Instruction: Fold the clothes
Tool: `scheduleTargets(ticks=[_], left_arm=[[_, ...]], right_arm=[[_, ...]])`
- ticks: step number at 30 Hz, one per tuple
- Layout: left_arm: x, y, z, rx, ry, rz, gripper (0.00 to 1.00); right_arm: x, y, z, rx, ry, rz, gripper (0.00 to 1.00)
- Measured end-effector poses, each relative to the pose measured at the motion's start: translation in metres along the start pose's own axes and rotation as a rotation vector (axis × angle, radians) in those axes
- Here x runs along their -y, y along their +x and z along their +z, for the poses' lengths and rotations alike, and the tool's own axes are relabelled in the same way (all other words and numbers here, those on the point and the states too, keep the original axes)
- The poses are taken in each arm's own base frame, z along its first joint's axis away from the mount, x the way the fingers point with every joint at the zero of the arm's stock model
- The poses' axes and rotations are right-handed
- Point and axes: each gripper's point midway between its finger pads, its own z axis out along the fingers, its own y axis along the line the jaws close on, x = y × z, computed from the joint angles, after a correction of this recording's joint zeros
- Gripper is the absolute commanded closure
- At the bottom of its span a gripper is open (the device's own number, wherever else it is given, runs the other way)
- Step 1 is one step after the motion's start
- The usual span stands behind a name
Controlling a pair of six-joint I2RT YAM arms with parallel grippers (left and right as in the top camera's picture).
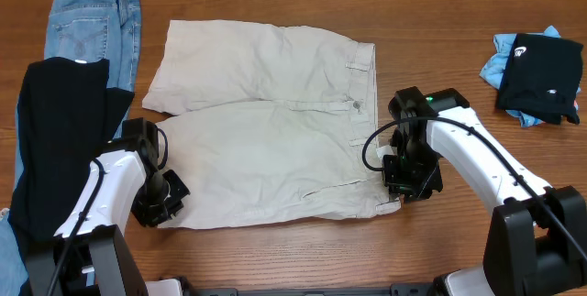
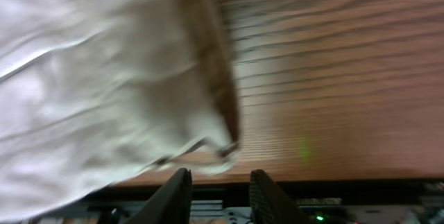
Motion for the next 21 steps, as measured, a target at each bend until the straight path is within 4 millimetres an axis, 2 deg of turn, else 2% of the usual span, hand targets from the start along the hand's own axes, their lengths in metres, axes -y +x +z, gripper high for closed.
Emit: scheduleTargets(ticks=[4,7,9,15,18,21], left_arm=[[0.0,0.003,0.0,-0.012,0.002,0.03,0.83],[0.007,0.007,-0.001,-0.036,0.045,0.077,0.82],[0.014,0.009,-0.005,-0.053,0.086,0.114,0.8],[0.04,0.018,-0.029,-0.107,0.239,0.242,0.6],[0.035,0.03,-0.031,-0.16,0.226,0.258,0.58],[0.03,0.03,-0.03,-0.161,0.201,0.245,0.58]], right_arm=[[0.013,-0.008,0.0,0.044,0.074,0.087,0.68],[0.01,-0.028,-0.002,0.128,0.066,0.118,0.7],[0.005,-0.032,-0.002,0.142,0.042,0.099,0.69],[-0.007,-0.031,-0.007,0.131,-0.024,0.067,0.64],[-0.007,-0.031,-0.008,0.123,-0.04,0.076,0.62],[-0.005,-0.032,-0.009,0.122,-0.05,0.083,0.62]])
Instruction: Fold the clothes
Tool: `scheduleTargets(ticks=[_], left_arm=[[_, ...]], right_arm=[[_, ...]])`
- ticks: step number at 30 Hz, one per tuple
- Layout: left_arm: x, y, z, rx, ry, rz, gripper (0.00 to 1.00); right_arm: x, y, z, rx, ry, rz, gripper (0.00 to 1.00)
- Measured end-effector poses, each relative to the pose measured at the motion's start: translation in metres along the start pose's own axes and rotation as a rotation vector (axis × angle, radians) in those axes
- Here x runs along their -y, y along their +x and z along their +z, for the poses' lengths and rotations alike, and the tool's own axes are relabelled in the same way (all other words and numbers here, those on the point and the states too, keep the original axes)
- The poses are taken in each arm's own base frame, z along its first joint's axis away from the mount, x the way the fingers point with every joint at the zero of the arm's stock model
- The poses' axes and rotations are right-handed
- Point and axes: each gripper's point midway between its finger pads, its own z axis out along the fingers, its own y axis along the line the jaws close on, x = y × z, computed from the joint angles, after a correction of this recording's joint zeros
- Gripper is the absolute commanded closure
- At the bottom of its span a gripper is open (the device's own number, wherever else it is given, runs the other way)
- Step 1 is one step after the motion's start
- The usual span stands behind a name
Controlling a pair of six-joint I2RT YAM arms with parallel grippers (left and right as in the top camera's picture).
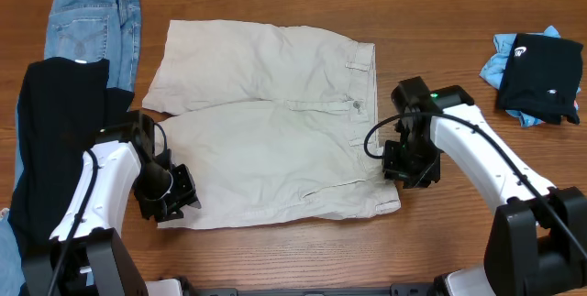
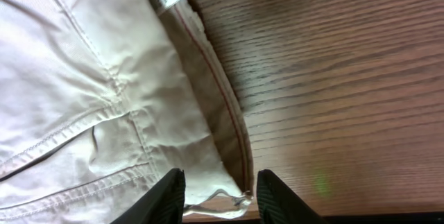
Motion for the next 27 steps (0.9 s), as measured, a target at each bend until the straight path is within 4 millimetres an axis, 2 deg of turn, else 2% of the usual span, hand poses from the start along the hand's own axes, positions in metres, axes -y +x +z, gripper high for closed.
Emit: scheduleTargets(ticks=[3,10,12,18,27], left_arm=[[-0.009,-0.002,0.0,0.015,-0.052,-0.052,0.57],[-0.029,-0.007,-0.003,0.057,-0.163,-0.173,0.45],[-0.033,-0.008,-0.003,0.07,-0.188,-0.2,0.37],[-0.041,-0.014,-0.004,0.107,-0.23,-0.25,0.28],[-0.05,-0.014,0.026,0.13,-0.233,-0.279,0.26]], right_arm=[[-0.001,0.001,0.0,-0.007,-0.018,-0.02,0.61],[-0.012,0.011,-0.001,-0.054,-0.085,-0.091,0.59],[-0.014,0.012,-0.002,-0.062,-0.099,-0.104,0.59],[-0.017,0.019,-0.002,-0.093,-0.122,-0.114,0.59],[-0.019,0.019,0.002,-0.091,-0.137,-0.118,0.58]])
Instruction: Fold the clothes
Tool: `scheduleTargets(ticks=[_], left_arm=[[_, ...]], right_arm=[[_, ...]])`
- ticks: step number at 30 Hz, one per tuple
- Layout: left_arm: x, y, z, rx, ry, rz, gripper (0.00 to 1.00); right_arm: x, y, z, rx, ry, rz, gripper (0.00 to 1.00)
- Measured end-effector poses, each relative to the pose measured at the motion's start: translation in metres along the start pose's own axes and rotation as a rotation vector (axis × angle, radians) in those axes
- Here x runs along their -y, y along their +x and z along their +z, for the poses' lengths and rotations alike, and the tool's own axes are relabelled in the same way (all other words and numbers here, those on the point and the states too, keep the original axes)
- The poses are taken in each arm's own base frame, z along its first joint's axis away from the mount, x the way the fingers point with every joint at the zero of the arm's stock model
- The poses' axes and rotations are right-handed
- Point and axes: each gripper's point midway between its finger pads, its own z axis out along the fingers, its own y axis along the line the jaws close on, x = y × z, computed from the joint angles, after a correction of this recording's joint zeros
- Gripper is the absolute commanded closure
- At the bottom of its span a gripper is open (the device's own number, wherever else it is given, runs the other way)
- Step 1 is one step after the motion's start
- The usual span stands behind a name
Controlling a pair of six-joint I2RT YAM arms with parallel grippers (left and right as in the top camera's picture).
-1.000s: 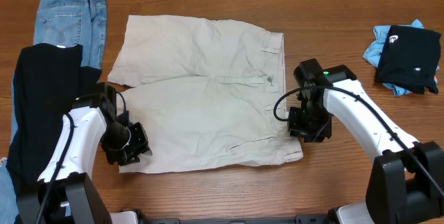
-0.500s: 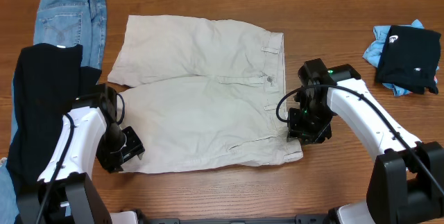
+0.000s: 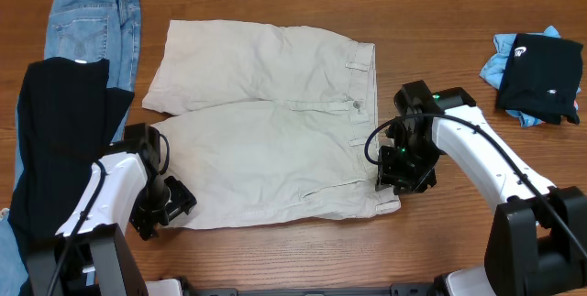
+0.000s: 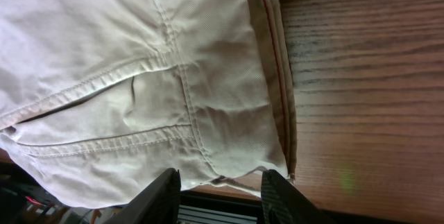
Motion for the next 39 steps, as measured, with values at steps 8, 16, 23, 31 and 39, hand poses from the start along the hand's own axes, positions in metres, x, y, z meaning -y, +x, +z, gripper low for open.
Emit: scheduleTargets(ticks=[8,16,23,31,39], left_arm=[[0.0,-0.013,0.007,0.067,-0.008,-0.029,0.26],[0.002,-0.016,0.016,0.095,0.009,-0.042,0.35],[0.011,-0.018,0.017,0.104,0.06,-0.051,0.96],[0.005,-0.008,0.019,0.059,0.031,-0.05,0.96],[0.006,-0.014,-0.003,0.055,0.024,-0.05,0.96]], right_arm=[[-0.001,-0.002,0.0,0.007,-0.002,-0.002,0.58],[-0.001,-0.002,0.0,0.006,-0.002,-0.002,0.59],[-0.001,-0.002,0.0,0.006,-0.002,-0.002,0.6],[-0.001,-0.001,0.0,0.006,-0.002,-0.005,0.73],[0.0,-0.002,0.0,0.007,0.001,-0.007,0.62]])
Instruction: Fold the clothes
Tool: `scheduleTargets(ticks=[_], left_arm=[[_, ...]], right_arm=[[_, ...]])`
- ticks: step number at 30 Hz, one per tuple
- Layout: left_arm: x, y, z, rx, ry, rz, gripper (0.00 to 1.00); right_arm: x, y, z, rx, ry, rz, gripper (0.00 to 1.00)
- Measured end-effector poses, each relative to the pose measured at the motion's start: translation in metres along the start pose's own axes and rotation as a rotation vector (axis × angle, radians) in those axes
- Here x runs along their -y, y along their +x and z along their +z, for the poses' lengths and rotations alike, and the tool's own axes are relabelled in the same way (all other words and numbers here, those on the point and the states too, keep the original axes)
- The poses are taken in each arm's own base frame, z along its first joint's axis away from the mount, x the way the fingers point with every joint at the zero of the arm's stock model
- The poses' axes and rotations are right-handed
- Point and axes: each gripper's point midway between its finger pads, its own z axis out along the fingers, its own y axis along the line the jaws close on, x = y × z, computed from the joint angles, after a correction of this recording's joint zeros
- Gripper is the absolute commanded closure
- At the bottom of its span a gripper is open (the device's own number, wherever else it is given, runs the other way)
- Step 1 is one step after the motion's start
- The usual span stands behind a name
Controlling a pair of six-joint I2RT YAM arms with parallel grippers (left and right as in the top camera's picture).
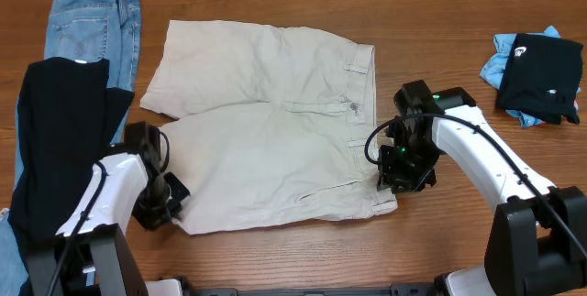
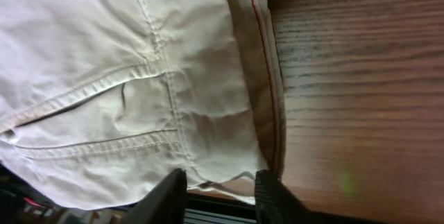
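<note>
Beige shorts [image 1: 266,131] lie spread flat mid-table, waistband to the right and legs to the left. My right gripper [image 1: 396,179] is at the near corner of the waistband. In the right wrist view, the right gripper [image 2: 220,182] is open, its dark fingers [image 2: 172,197] standing either side of the waistband corner of the shorts [image 2: 104,78]. My left gripper [image 1: 165,206] is at the near-left hem corner, where the cloth edge is drawn in. Its jaws are hidden under the arm.
Blue jeans [image 1: 92,21] and a black garment [image 1: 60,140] lie along the left side. A black and a blue garment [image 1: 539,76] sit in a heap at the far right. Bare wooden table [image 1: 459,250] runs along the near edge.
The near-left hem corner of the shorts has shifted to the right, and the waistband's near corner sits a little to the left. The right fingers stand slightly closer together around that corner.
At first both grippers were at the near corners of the shorts, the right one just off the waistband. Then both were a little farther in. After that the right fingers straddled the waistband corner, and now the near edge of the shorts is drawn inward.
</note>
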Motion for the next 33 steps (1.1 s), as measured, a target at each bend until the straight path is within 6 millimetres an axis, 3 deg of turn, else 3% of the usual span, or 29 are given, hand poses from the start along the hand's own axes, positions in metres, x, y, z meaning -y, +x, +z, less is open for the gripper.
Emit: scheduleTargets(ticks=[9,16,18,19,20,22,30,33], left_arm=[[0.002,-0.004,-0.005,0.011,0.002,0.0,0.96],[0.001,-0.004,-0.006,0.009,0.001,0.0,0.95],[0.001,-0.004,-0.006,0.009,0.001,0.0,0.96],[0.001,-0.004,-0.006,0.01,0.002,0.0,0.96],[0.001,-0.004,-0.006,0.009,0.001,0.0,0.96],[0.001,-0.004,-0.005,0.009,0.001,0.0,0.96],[-0.004,0.005,-0.008,-0.028,-0.023,0.011,0.96],[-0.005,0.006,-0.019,-0.048,-0.029,0.031,0.96]], right_arm=[[0.006,-0.002,0.0,0.01,0.036,0.04,0.62],[0.011,-0.004,0.02,0.021,0.027,0.044,0.62],[0.011,-0.004,0.027,0.021,0.013,0.042,0.69],[0.01,-0.004,0.029,0.022,0.006,0.041,0.75],[0.009,-0.005,0.03,0.027,-0.002,0.037,0.87],[0.007,-0.006,0.03,0.03,-0.012,0.039,0.96],[0.005,-0.006,0.026,0.03,-0.017,0.039,0.96],[0.003,-0.009,0.011,0.063,-0.007,0.033,0.96]])
